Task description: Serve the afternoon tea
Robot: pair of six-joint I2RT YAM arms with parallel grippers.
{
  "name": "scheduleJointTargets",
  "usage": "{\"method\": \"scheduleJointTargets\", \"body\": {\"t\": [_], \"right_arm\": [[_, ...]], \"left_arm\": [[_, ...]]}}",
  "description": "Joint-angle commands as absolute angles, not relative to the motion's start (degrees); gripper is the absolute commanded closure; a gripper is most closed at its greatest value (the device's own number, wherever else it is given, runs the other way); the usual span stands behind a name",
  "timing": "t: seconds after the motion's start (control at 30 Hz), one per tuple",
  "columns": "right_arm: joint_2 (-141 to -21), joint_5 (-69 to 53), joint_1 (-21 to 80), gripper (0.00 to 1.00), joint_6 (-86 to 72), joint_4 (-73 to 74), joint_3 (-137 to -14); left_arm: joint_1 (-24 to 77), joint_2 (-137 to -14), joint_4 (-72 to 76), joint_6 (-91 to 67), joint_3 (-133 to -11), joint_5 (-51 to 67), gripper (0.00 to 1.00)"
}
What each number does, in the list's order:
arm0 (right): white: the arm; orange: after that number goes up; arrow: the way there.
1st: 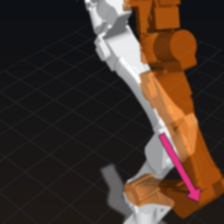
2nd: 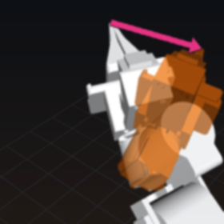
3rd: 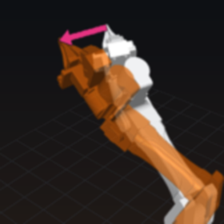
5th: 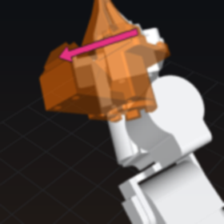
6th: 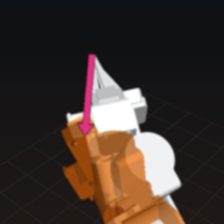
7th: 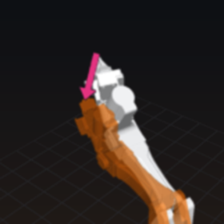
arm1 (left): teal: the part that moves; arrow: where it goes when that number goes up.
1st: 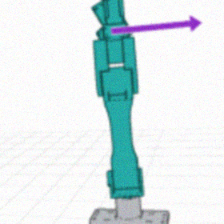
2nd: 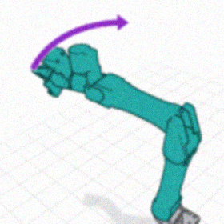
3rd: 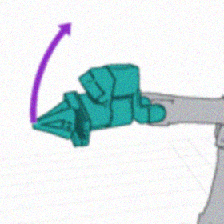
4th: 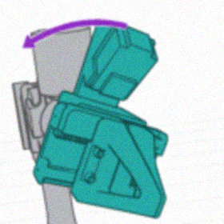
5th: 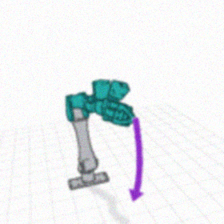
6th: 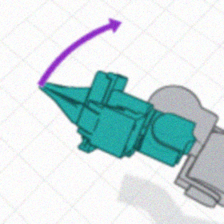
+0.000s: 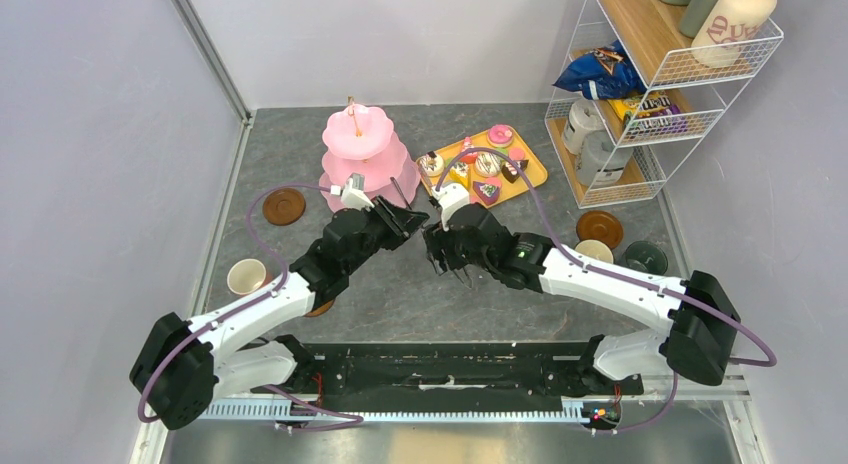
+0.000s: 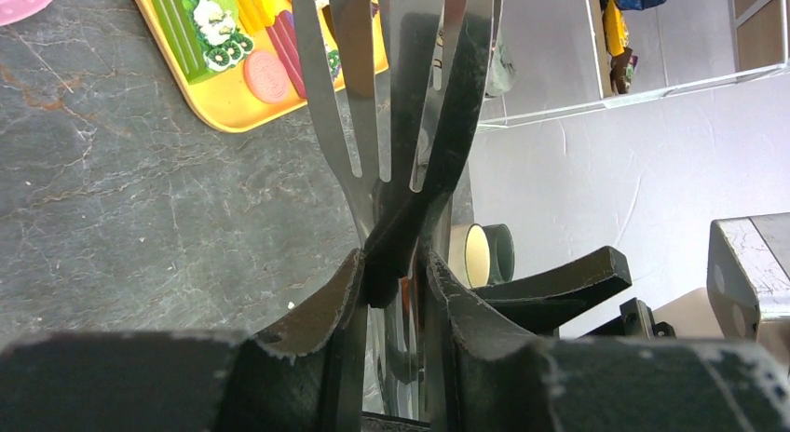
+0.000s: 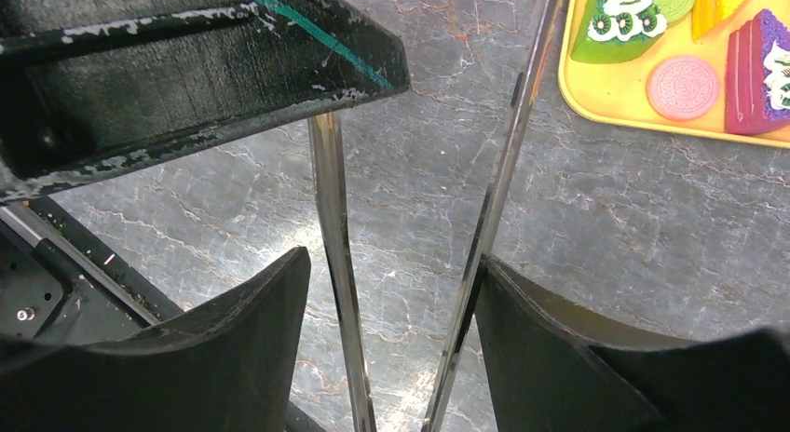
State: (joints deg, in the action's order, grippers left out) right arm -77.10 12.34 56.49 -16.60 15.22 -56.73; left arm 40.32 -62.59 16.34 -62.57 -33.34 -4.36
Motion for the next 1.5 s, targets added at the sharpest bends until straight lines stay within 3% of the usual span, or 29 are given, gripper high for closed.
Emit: {"method": "scheduleJointTargets", "body": {"t": [0.0, 0.33, 0.57, 0.83, 1.17, 1.47], "right_arm": [[-77.2, 13.54, 57.46, 0.32, -15.51, 13.93, -59.54], [-76.43, 13.07, 57.74, 0.48, -15.27, 13.15, -58.97], [-76.14, 13.18, 57.83, 0.67, -15.55, 12.49, -58.59], [-76.16, 12.44, 57.81, 0.69, -16.21, 12.1, -58.69], [-76.6, 13.65, 57.68, 0.7, -17.72, 12.72, -58.88], [-77.62, 13.05, 56.86, 0.71, -18.62, 14.66, -60.04]], "left_arm": [[40.43, -62.74, 16.66, -65.25, -36.21, -4.62, 0.94], [40.43, -63.36, 16.96, -66.8, -36.2, -3.64, 0.75], [40.43, -63.14, 17.62, -67.44, -35.78, -3.56, 0.58], [40.43, -63.24, 19.88, -68.61, -34.75, -3.26, 0.27], [40.43, -60.99, 25.81, -68.64, -31.64, -1.83, 0.28], [40.43, -59.48, 29.69, -66.79, -29.84, -0.26, 0.08]]}}
